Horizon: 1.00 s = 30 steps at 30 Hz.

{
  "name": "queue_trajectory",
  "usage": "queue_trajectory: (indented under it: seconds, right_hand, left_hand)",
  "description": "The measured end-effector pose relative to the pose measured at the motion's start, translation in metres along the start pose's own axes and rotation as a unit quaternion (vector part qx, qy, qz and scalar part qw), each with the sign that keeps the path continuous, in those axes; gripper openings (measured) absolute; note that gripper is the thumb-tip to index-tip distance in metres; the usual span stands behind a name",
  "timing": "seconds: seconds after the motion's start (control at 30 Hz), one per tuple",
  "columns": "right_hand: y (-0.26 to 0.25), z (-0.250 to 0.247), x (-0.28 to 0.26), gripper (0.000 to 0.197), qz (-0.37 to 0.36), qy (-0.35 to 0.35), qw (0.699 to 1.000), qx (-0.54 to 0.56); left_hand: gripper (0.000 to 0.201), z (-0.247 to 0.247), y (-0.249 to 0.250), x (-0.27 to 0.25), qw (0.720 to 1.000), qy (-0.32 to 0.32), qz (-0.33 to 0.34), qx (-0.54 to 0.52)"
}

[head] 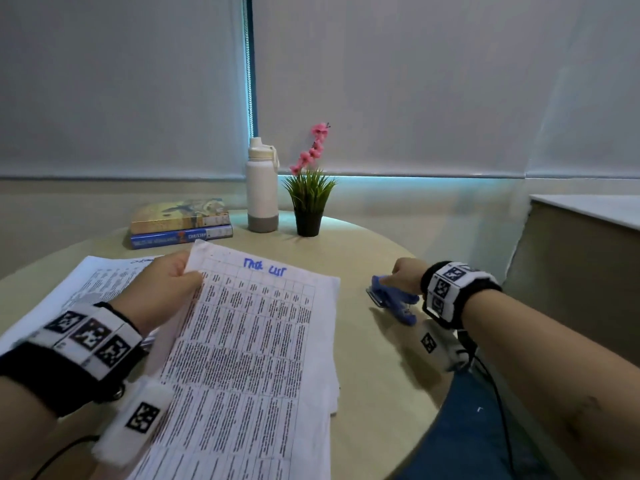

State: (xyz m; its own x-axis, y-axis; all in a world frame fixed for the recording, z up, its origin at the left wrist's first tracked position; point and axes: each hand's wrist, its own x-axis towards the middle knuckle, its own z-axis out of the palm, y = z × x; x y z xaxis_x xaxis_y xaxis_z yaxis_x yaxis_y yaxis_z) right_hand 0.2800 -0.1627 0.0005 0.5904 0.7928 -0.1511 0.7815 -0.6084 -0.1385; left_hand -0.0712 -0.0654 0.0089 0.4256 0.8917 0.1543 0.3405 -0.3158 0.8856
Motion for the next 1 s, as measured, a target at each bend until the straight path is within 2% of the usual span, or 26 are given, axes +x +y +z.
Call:
queue_trajectory:
  seconds: [0.07, 0.13, 0.17, 0.23, 0.33, 0.37, 0.43, 0.47, 0.5, 0.63, 0.77, 0.8, 1.0]
  right_hand:
    - [0.000, 0.013, 0.015, 0.037, 0.010, 0.004, 1.000, -0.020]
    - [0.003, 0.024, 0.032, 0.022, 0.003, 0.000, 0.999, -0.039]
    - [0.006, 0.026, 0.038, 0.024, 0.012, -0.007, 0.999, -0.037]
    - [0.010, 0.026, 0.039, 0.041, 0.016, -0.020, 0.999, 0.024]
    - [0.009, 0.005, 0.013, 0.057, 0.012, 0.082, 0.977, 0.196]
    - [0.007, -0.005, 0.002, 0.051, -0.001, 0.111, 0.951, 0.288]
    - [-0.002, -0.026, -0.021, 0.032, -0.066, 0.116, 0.851, 0.508]
    - [-0.008, -0.037, -0.031, 0.026, -0.095, 0.111, 0.798, 0.585]
    - [-0.017, -0.049, -0.042, 0.022, -0.123, 0.110, 0.759, 0.630]
    - [-0.064, -0.078, -0.081, 0.031, -0.191, 0.181, 0.693, 0.671]
    - [-0.105, -0.081, -0.091, 0.022, -0.188, 0.176, 0.622, 0.739]
    - [-0.112, -0.078, -0.089, 0.023, -0.185, 0.173, 0.616, 0.746]
    - [-0.132, -0.059, -0.080, 0.026, -0.175, 0.158, 0.651, 0.722]
  left_hand:
    - [0.033, -0.001, -0.001, 0.000, 1.000, -0.014, -0.013, -0.019]
    - [0.033, -0.001, -0.001, -0.002, 0.998, -0.028, -0.018, -0.045]
    - [0.032, -0.001, -0.001, -0.002, 0.998, -0.033, -0.020, -0.058]
    - [0.029, 0.000, 0.001, -0.005, 0.996, -0.039, -0.020, -0.074]
    - [0.026, 0.000, 0.001, -0.004, 0.996, -0.037, -0.016, -0.082]
    - [0.024, 0.002, 0.003, -0.004, 0.996, -0.036, -0.014, -0.085]
    - [0.023, 0.008, 0.011, -0.004, 0.996, -0.036, 0.001, -0.084]
    - [0.022, 0.012, 0.016, -0.004, 0.996, -0.038, 0.012, -0.078]
    - [0.022, 0.018, 0.023, -0.005, 0.996, -0.041, 0.026, -0.074]
    - [0.025, 0.040, 0.048, -0.011, 0.992, -0.058, 0.083, -0.079]
    - [0.021, 0.051, 0.062, -0.018, 0.988, -0.074, 0.117, -0.061]
    - [0.019, 0.052, 0.063, -0.018, 0.988, -0.074, 0.125, -0.053]
    - [0.014, 0.053, 0.070, -0.019, 0.989, -0.063, 0.131, -0.025]
